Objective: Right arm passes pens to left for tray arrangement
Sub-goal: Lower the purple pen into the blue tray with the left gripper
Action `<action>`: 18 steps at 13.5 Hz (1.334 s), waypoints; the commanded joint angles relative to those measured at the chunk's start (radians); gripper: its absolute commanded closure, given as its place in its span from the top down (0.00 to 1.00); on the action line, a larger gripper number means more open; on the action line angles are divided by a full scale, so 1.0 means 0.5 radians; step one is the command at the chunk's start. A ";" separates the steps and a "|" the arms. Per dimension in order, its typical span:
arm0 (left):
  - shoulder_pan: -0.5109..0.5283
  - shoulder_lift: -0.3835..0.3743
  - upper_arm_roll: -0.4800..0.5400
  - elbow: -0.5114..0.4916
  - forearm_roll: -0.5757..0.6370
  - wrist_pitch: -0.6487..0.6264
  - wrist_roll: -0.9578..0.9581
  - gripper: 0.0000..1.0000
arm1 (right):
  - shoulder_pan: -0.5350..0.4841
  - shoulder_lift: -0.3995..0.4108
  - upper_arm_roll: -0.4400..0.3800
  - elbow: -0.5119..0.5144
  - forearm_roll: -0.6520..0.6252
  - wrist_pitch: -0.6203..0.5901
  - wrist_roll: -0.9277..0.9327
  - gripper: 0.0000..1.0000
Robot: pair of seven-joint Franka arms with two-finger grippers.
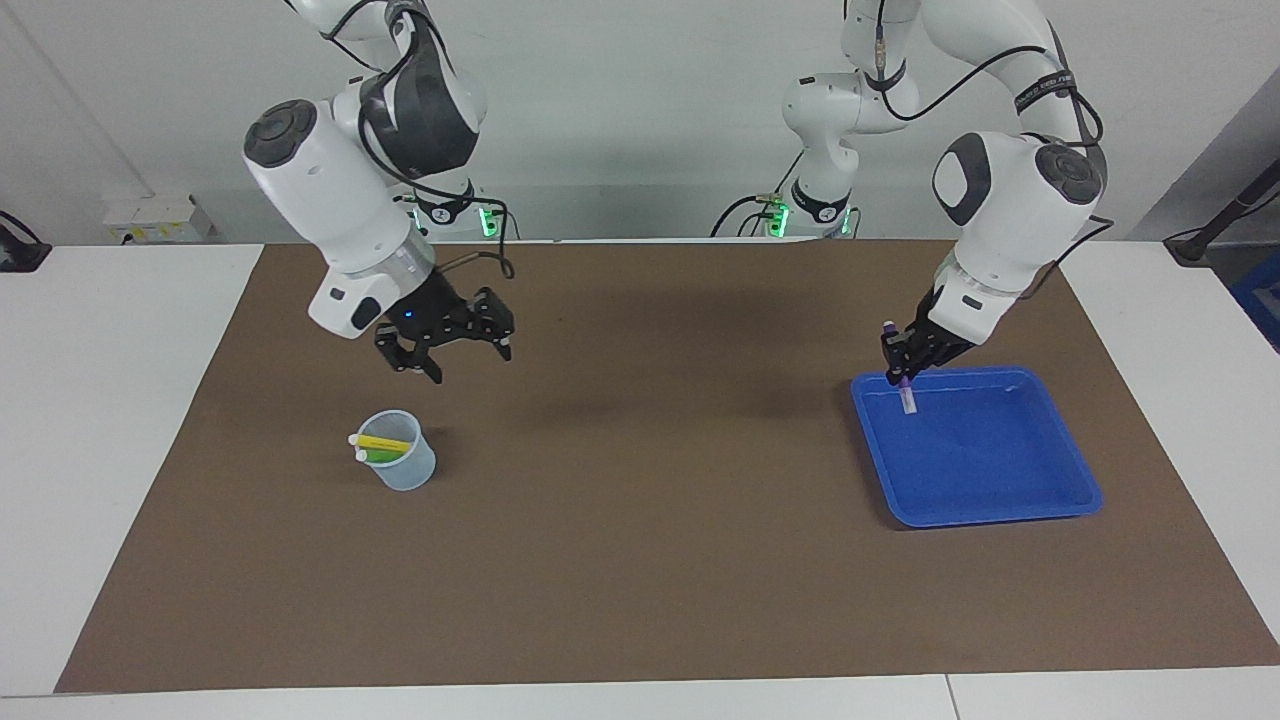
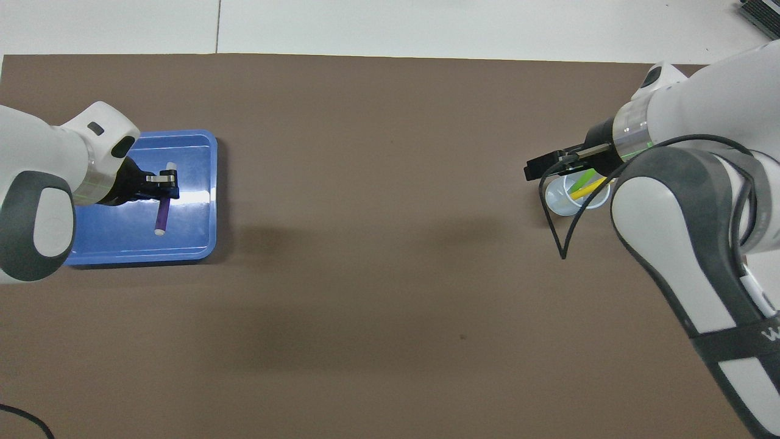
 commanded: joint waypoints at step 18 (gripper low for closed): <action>0.568 0.434 -0.017 -0.224 0.246 0.942 0.601 0.00 | -0.340 0.316 0.040 -0.130 -0.163 0.345 -1.297 0.73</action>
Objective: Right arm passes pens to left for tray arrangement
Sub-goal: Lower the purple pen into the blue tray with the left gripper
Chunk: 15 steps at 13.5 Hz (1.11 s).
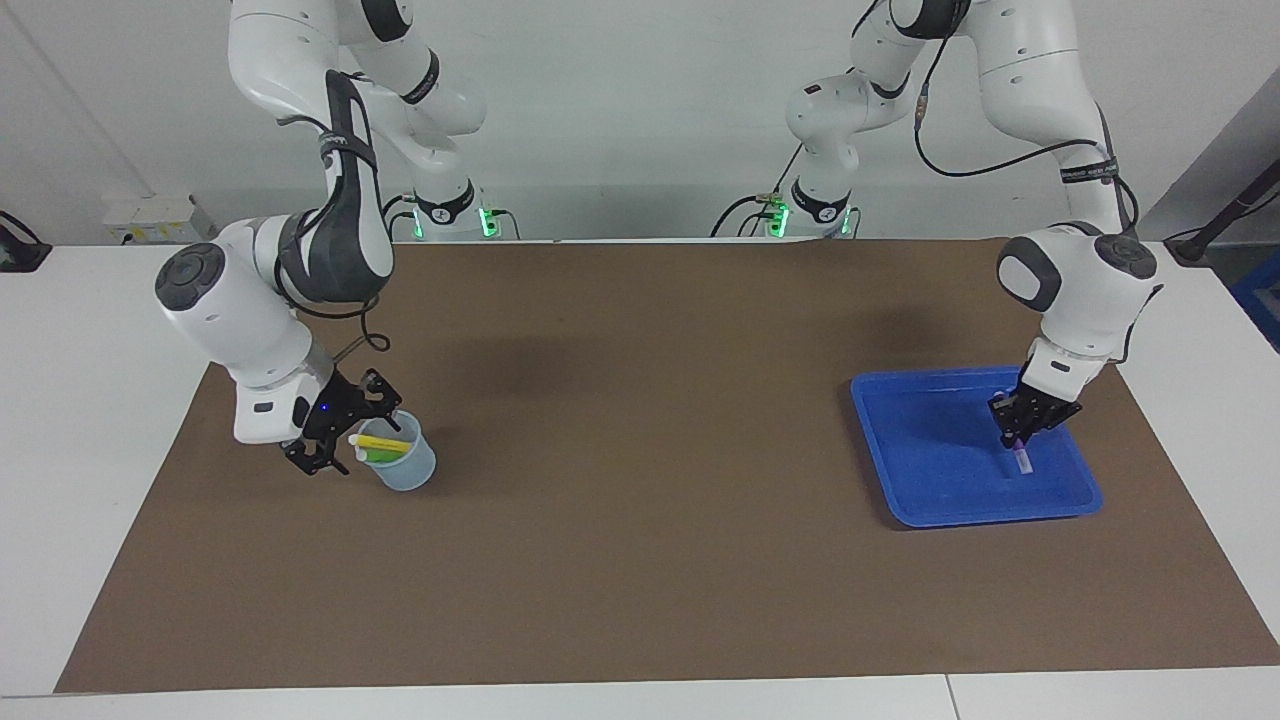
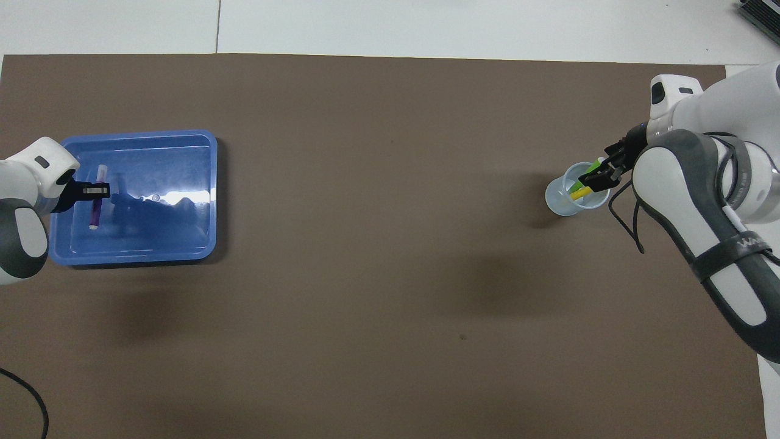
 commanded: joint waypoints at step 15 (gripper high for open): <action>0.103 0.122 -0.020 -0.021 0.046 0.235 0.141 0.00 | -0.020 -0.034 0.027 -0.077 -0.010 0.042 0.072 0.46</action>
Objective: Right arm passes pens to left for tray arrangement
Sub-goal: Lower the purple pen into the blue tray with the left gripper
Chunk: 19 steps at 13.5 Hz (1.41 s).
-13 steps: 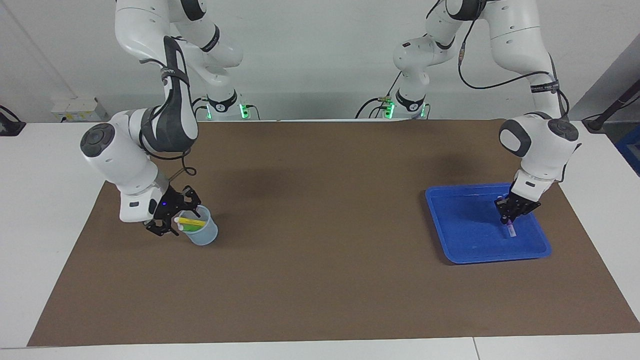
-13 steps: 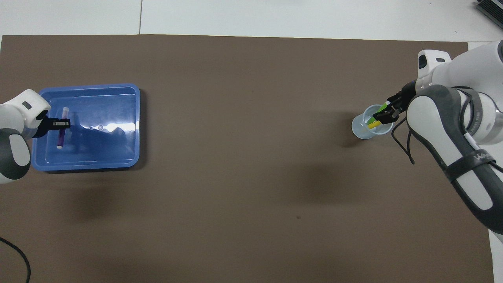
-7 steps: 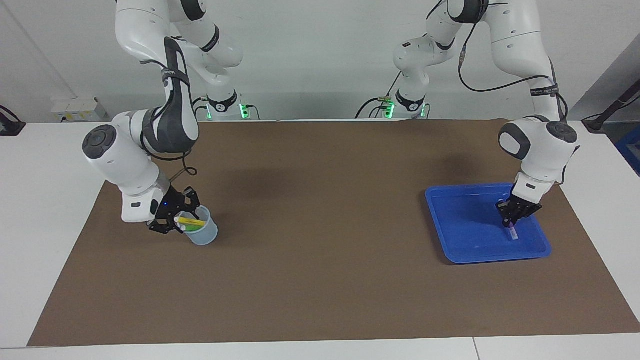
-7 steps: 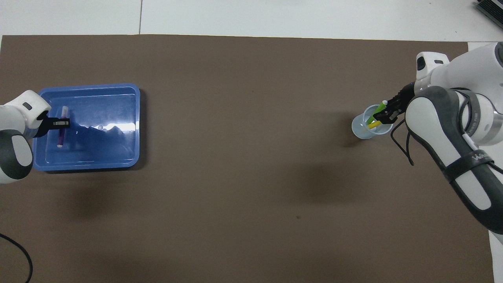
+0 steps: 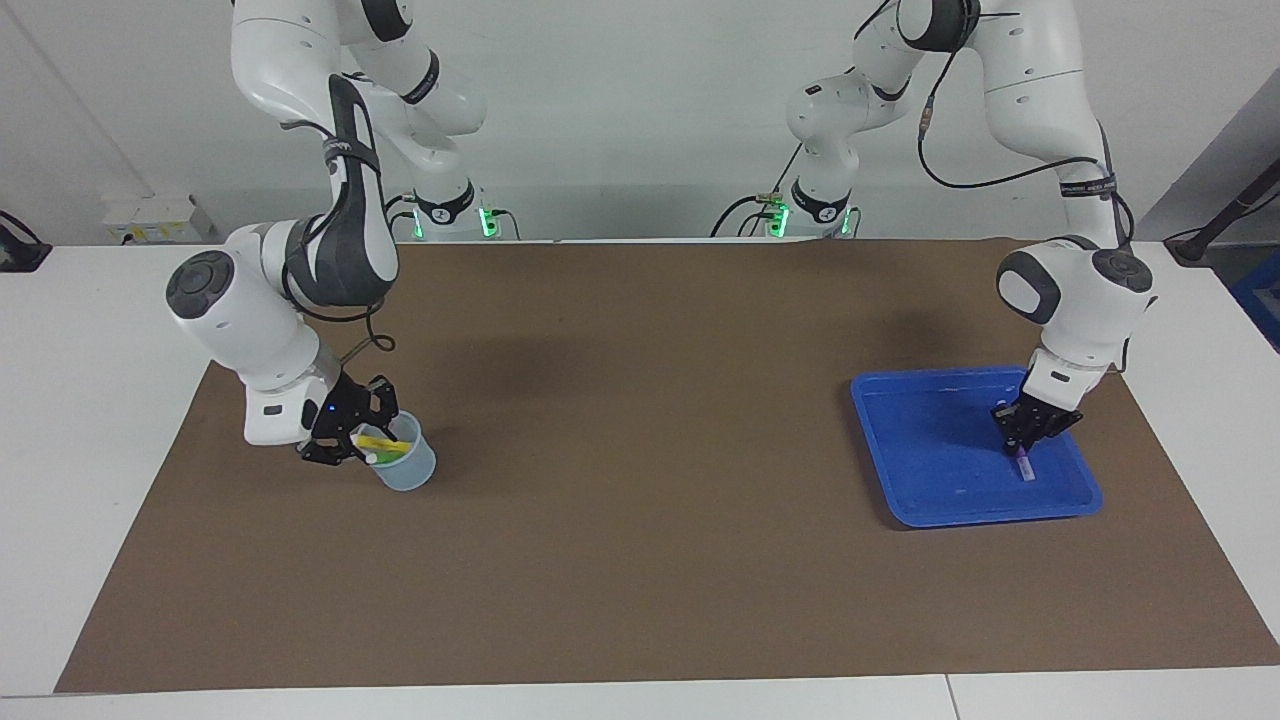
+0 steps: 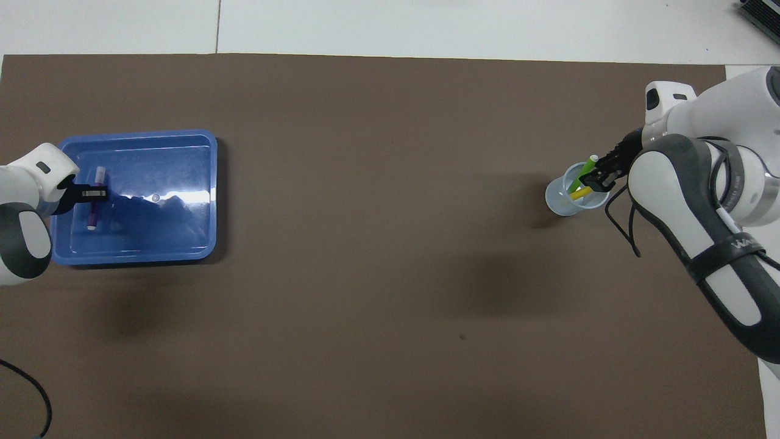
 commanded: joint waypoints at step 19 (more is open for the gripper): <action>0.022 -0.005 -0.022 0.072 0.043 -0.007 -0.021 0.62 | 0.051 -0.002 0.023 -0.023 -0.081 0.198 0.131 0.57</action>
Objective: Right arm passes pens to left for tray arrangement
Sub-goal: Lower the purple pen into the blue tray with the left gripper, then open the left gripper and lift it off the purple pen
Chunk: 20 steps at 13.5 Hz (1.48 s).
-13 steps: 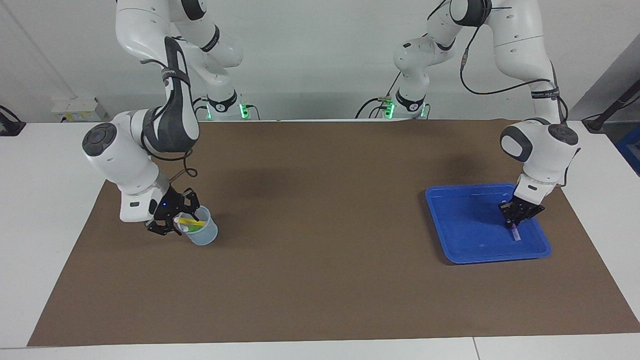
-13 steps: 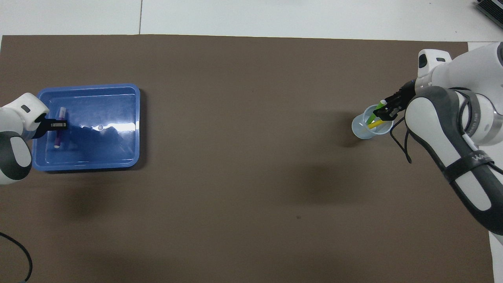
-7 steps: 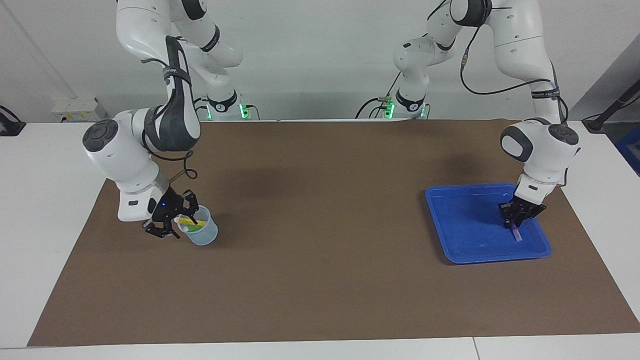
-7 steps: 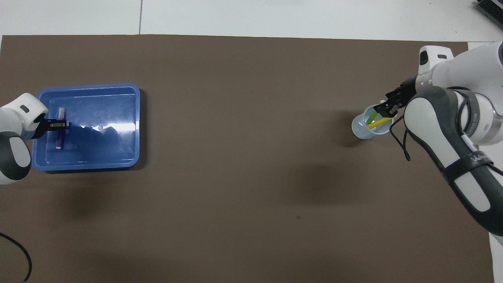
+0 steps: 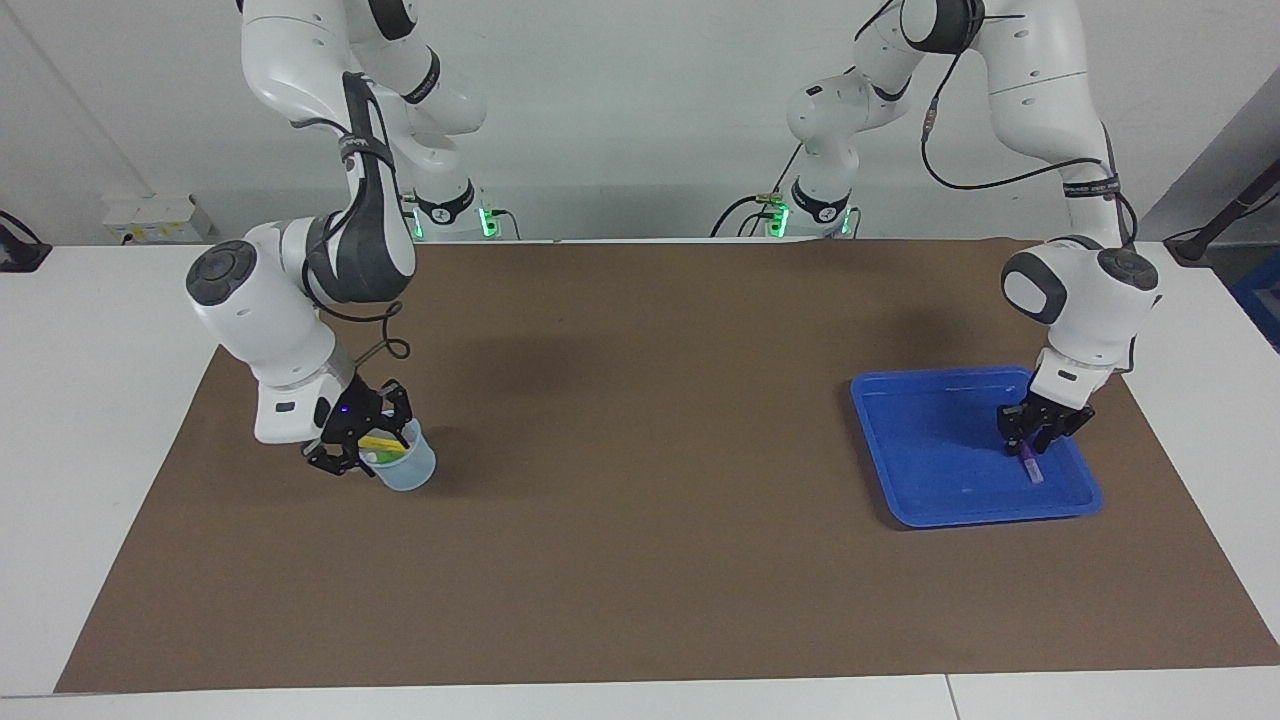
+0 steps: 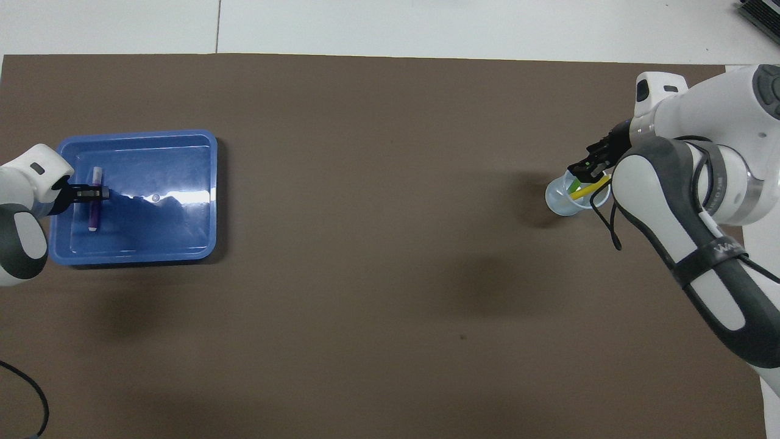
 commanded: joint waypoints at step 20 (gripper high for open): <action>-0.145 -0.184 -0.036 0.343 0.021 -0.663 -0.255 0.88 | -0.036 -0.003 0.014 -0.037 -0.068 0.009 0.046 0.32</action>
